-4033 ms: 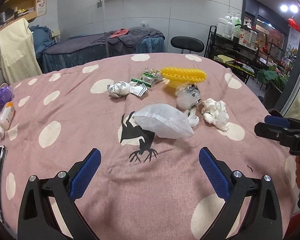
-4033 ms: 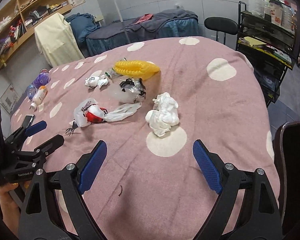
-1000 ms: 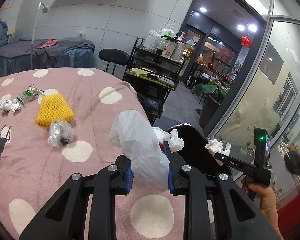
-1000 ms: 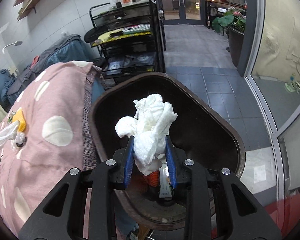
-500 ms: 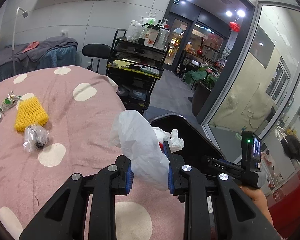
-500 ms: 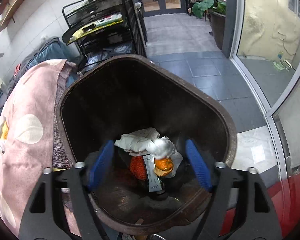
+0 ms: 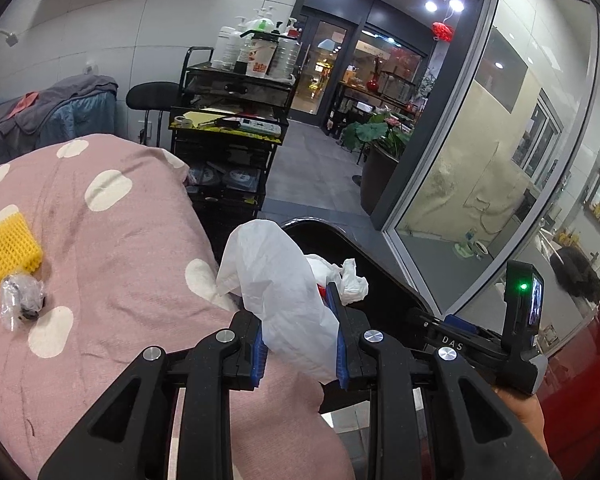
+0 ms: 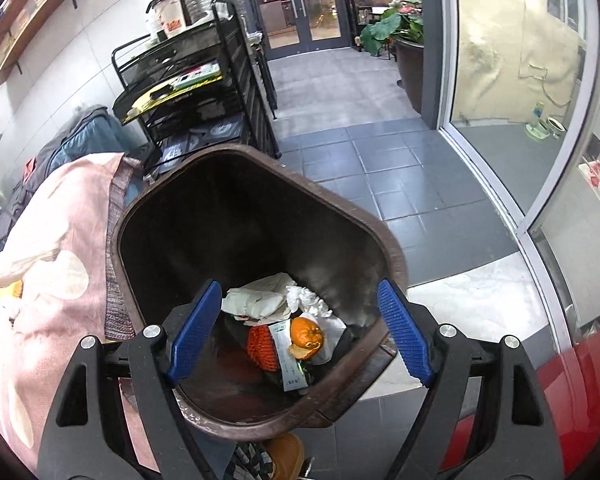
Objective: Collect trash
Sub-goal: 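Lower the plastic bag into the bin and open the left tool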
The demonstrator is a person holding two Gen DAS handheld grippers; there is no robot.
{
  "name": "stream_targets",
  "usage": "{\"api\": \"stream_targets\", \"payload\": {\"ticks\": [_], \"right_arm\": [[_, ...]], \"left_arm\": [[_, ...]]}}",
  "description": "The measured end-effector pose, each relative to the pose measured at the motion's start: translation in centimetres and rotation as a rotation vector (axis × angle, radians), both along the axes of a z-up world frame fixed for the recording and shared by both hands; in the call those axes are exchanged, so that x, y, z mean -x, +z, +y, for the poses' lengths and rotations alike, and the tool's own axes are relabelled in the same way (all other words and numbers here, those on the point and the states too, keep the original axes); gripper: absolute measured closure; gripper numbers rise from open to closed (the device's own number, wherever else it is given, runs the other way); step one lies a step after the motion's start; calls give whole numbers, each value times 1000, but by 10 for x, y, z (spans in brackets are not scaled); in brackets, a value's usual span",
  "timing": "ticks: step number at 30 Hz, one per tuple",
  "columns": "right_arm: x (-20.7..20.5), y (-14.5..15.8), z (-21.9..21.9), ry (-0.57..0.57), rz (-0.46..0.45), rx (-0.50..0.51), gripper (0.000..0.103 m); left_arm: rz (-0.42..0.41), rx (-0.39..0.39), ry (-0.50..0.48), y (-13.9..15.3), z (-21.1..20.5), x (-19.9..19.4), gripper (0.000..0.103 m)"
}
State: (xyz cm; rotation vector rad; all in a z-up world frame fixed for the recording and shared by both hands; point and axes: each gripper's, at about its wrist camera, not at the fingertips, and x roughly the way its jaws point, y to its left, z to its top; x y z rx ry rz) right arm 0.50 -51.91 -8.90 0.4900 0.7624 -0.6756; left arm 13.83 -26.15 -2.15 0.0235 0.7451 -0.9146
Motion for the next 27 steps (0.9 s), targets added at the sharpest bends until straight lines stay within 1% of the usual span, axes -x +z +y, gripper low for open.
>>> {"api": "stream_targets", "payload": {"ticks": [7,11,25,27], "right_arm": [[13,9,-4,-34,-19,17,23],[19,13,-9,-57,-24,28,23],[45,13,-33,-148,-15,25,23],[47,13,-35,-157,-15,22,23]], "left_arm": [[-19,-43,-46,-5,-33,3,78],[-12,-66,-78,-11,-52,3,78],[-26,-177,-193,-30,-110,12,78],[-26,-189,-208,-34,-115,11,75]]}}
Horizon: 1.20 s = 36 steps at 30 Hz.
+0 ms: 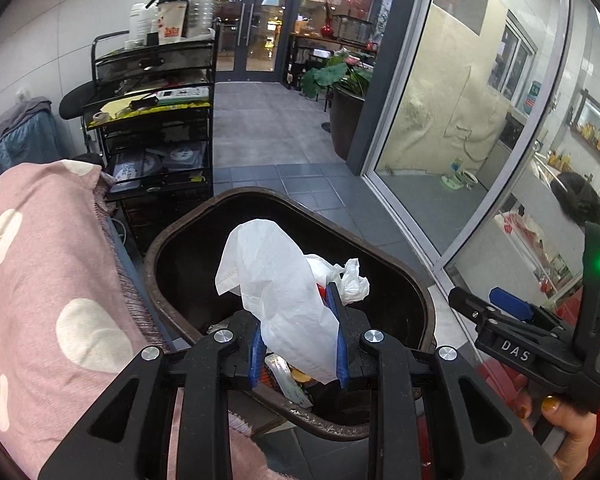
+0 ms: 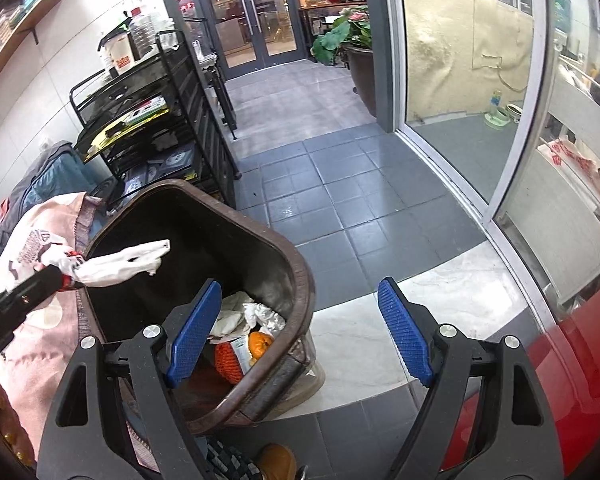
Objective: Collect trash
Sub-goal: 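Lower the plastic bag into the bin and open the left tool, then move both open tools from the bin back over the table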
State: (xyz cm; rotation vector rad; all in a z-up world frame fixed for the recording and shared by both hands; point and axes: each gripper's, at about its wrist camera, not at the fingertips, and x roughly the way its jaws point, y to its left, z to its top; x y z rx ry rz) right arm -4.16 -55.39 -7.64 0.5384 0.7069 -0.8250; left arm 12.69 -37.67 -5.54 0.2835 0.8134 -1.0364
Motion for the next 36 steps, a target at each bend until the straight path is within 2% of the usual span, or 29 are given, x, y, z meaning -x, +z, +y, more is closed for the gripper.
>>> {"api": "stream_targets", "payload": {"ticks": [2,4,6,7,8,11,14,17,24,33,36], "right_arm": [[2,0,-2,-5,1,-3,23],[3,0,-3,-9,1,-3,23],[5,0,-4,-12,-1,-7,23],[6,0,-4,-12,-2,-8,23],[6,1,-4,-12,-2,-9,23],[6,0,-4,-12,1,-9,23],[5,0,-3,-13,-3,-14,23],[6,0,-2,-15,-5,-13,23],[0,1,1,-6,-13,-16,17],[-25,3,21,68,-13,-16,17],[-35,5,32,104,-18,-12,17]], "left_arm": [[-8,-26,-13,-5,-5,1,73],[-19,-47,-10,-8,-9,1,62],[-23,-49,-2,-10,-9,-1,30],[-27,-45,-1,-10,-9,-2,24],[-33,-43,-4,-11,-9,-2,19],[-71,-69,-13,-14,-11,1,12],[-98,-68,-12,-14,-8,4,8],[-84,-51,6,-13,0,2,7],[-109,44,70,10,36,9,6],[-143,178,217,47,98,10,6],[-172,195,284,55,119,6,6]]}}
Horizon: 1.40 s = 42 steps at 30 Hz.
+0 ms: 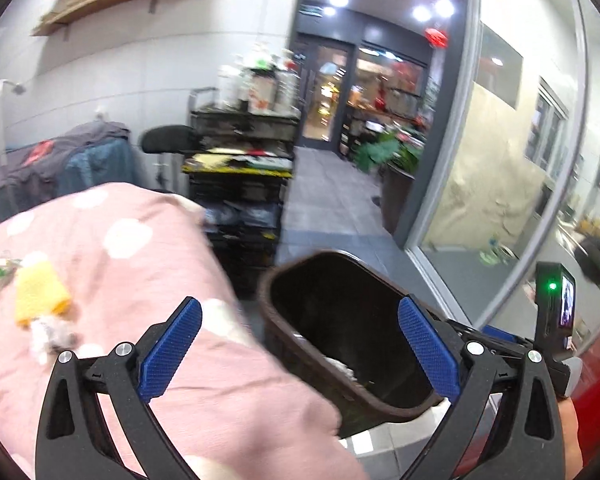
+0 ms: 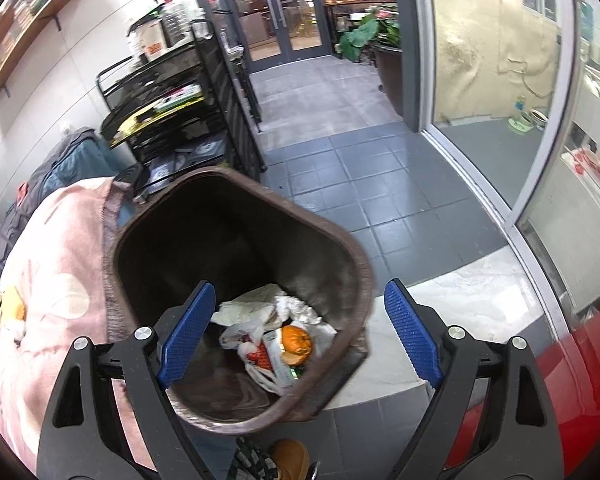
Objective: Collect trash
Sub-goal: 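Move both open tools from the bin back over the table, then grasp the yellow foam net with the right tool while the left tool grasps white paper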
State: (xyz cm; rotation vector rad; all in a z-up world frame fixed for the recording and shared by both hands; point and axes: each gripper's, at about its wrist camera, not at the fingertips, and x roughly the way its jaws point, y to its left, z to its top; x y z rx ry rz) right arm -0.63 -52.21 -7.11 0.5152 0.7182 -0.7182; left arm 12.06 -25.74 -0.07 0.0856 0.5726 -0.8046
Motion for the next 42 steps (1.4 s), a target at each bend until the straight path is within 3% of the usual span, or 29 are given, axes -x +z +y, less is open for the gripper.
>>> {"api": "stream_targets", "payload": {"ticks": [7,19,30,36,42], "right_arm": [[-33,7,35,114,-12,10,17],[-109,29,133,460,-38,30,17],[-175,40,240,777,-16,-18,17],[-204,41,278,879,2,-15,17],[-244,33,311,947,49,-32,17]], "left_arm": [[-23,34,109,8,52,-8,6],[-56,-42,335,3,149,-27,6],[-3,-83,482,-13,243,-37,6],[12,-167,525,-27,269,-41,6],[54,-196,516,-37,283,-51,6]]}}
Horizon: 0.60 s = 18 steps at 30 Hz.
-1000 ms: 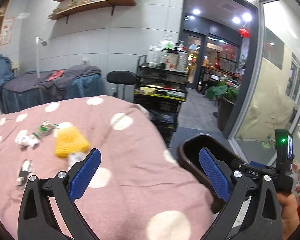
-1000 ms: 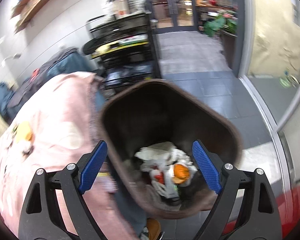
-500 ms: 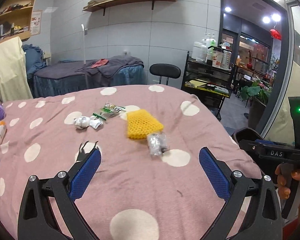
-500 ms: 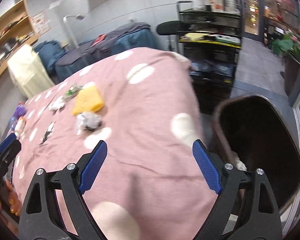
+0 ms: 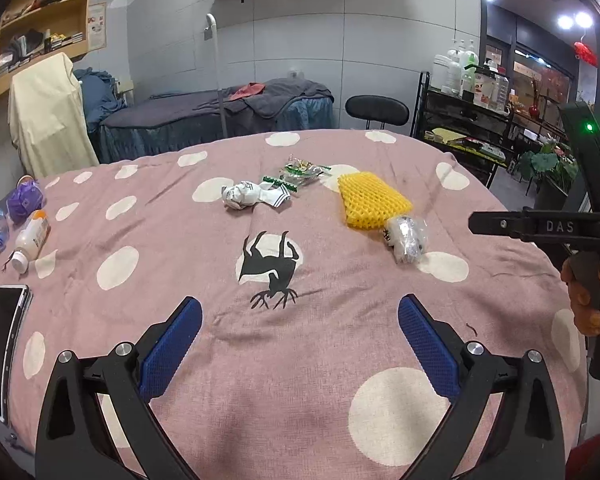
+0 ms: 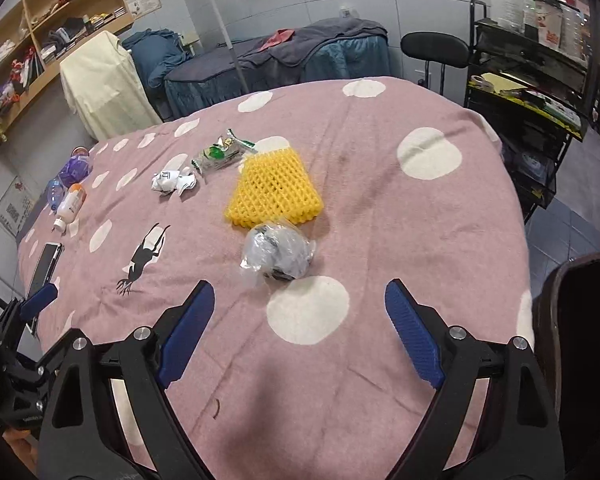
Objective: Collect trash
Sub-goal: 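Grasp the yellow foam net with the right tool while the left tool grasps white paper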
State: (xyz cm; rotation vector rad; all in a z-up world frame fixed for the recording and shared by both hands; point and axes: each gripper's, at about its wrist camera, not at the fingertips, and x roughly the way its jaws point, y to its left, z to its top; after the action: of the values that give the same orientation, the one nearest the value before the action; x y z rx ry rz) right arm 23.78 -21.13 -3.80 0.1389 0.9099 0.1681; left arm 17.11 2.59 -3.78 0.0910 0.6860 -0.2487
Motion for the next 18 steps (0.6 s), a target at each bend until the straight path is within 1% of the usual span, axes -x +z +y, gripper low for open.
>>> {"api": "stream_targets", "payload": {"ticks": [5,7,11,14,18], "right_arm": [[-50,-7,27,68,25,21,17],[-71,-11,35,72,36,39,17],[-111,-28,45,86,114,20,17],[-133,-40,49,76,155,24,17],[-152,-51,51,61,185,30,17]], "left_arm": [[17,5,-25,-5,-3,-8,6],[11,1,-39,-5,-5,-11,6],[23,-39,-59,-9,-7,-24,6],[33,-54,-57,-11,2,-45,6],[54,-27,-19,-12,21,-88,6]]}}
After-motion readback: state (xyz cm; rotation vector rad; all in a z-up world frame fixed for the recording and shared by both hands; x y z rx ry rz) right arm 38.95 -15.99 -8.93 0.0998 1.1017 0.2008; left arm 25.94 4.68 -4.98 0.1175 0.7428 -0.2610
